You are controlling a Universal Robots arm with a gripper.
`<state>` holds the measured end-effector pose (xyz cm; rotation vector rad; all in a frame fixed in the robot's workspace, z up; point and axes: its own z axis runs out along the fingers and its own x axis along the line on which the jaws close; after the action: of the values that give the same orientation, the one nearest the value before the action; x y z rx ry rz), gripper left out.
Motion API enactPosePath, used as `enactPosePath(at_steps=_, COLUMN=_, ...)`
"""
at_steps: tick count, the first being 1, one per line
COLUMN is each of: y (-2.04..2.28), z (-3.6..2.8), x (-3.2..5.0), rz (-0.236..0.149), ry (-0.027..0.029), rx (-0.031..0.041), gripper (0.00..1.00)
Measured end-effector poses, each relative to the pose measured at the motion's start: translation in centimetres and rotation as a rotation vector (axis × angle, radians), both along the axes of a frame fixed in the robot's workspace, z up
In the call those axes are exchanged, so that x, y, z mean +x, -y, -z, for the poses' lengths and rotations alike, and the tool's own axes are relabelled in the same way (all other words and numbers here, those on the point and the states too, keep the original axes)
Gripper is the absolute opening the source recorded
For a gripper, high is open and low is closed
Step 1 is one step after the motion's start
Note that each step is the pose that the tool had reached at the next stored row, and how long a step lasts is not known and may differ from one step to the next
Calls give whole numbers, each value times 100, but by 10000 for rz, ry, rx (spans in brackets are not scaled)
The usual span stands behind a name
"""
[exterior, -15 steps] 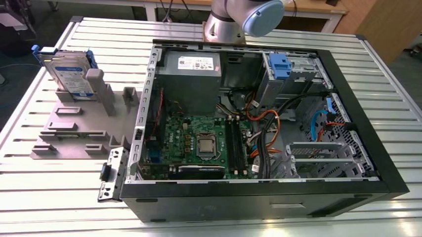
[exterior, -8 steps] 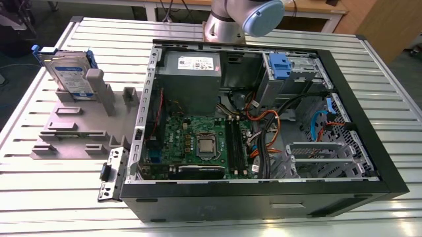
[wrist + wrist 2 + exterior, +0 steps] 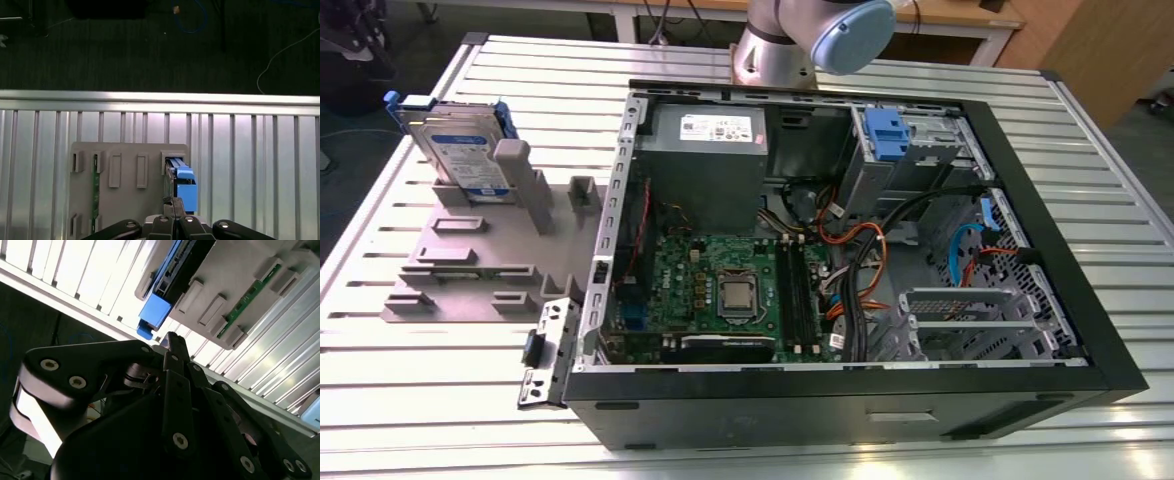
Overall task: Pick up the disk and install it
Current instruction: 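Pick up the disk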
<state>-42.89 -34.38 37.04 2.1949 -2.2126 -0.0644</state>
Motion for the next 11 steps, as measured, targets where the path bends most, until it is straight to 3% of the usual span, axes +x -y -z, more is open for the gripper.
enactPosePath(at_steps=8, y=-11, z=4, x=0, rz=1125, ry=0, rx=-3, gripper=11)
enactPosePath(at_steps=11, y=-16, z=4, x=0, rz=1218, ry=0, rx=-3, gripper=11)
